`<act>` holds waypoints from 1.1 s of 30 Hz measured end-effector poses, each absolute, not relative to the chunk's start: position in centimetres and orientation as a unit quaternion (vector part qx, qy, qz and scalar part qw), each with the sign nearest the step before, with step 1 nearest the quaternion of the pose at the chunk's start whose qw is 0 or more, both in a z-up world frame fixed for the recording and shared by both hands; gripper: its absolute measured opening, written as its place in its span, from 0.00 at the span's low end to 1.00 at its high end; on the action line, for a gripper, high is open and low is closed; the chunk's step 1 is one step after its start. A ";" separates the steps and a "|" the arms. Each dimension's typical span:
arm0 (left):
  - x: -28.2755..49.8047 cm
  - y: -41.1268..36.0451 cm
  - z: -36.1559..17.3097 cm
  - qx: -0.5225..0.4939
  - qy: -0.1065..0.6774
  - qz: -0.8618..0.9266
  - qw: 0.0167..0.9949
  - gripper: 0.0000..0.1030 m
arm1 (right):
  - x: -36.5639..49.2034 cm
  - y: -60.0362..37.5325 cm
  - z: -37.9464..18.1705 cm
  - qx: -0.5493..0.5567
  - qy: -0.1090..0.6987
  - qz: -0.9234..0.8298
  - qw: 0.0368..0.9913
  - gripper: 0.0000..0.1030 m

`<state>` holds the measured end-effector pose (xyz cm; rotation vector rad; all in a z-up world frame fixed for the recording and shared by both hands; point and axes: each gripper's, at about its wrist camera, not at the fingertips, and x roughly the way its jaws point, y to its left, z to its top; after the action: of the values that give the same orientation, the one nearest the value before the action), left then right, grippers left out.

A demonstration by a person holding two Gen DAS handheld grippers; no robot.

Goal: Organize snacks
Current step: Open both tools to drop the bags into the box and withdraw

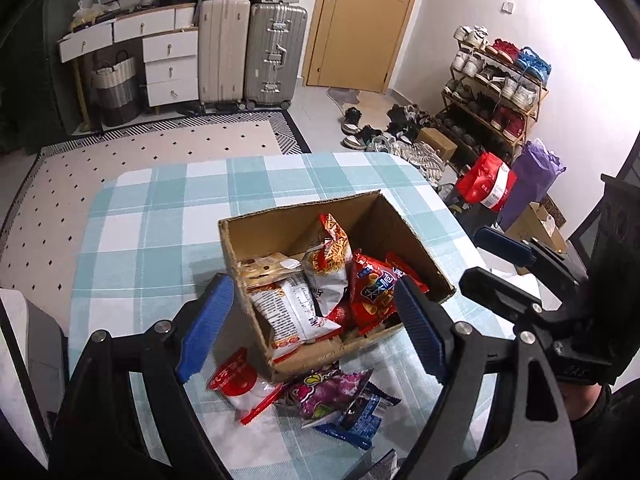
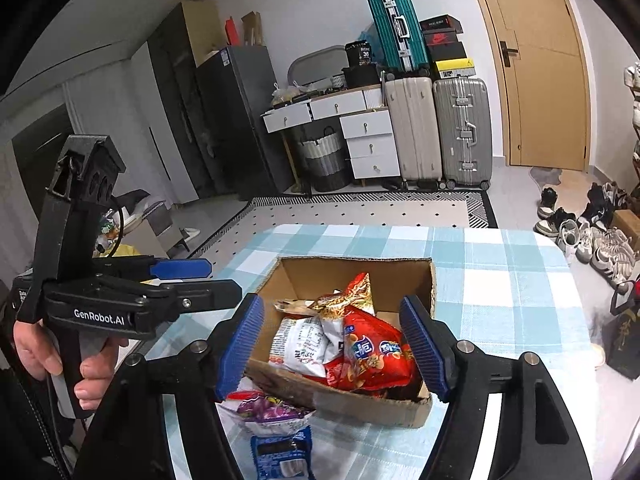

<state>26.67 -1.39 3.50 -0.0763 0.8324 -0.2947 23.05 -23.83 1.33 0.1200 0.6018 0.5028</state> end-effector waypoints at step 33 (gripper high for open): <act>12.2 0.4 -0.4 -0.036 0.387 -0.123 0.913 0.99 | 12.3 -24.4 0.5 0.069 0.280 0.247 0.925 0.87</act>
<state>12.24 0.38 -0.43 -0.0744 0.7976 -0.2539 12.25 -24.41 0.47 0.1406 0.5736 0.5069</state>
